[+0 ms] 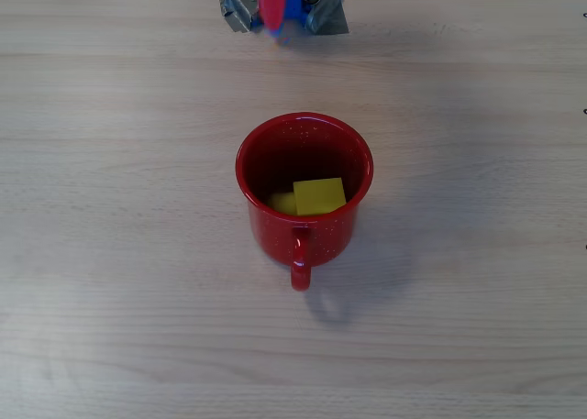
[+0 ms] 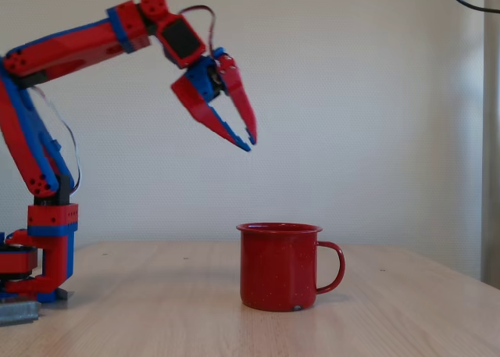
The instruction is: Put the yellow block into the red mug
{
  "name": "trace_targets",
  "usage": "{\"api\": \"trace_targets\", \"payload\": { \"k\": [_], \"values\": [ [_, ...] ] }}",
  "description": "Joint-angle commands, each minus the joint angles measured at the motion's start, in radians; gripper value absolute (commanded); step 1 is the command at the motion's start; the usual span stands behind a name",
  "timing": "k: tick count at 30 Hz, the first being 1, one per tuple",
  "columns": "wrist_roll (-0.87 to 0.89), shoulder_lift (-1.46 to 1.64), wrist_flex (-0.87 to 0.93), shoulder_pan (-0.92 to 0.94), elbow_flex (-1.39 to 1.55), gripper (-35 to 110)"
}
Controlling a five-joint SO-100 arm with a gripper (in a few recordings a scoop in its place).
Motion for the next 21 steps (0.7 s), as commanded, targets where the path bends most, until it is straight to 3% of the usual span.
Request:
{"api": "trace_targets", "payload": {
  "k": [1, 21],
  "values": [
    [-0.012, 0.184, -0.044, 0.018, 0.130, 0],
    [0.044, 1.008, -0.100, -0.080, 1.063, 0]
  ]
}}
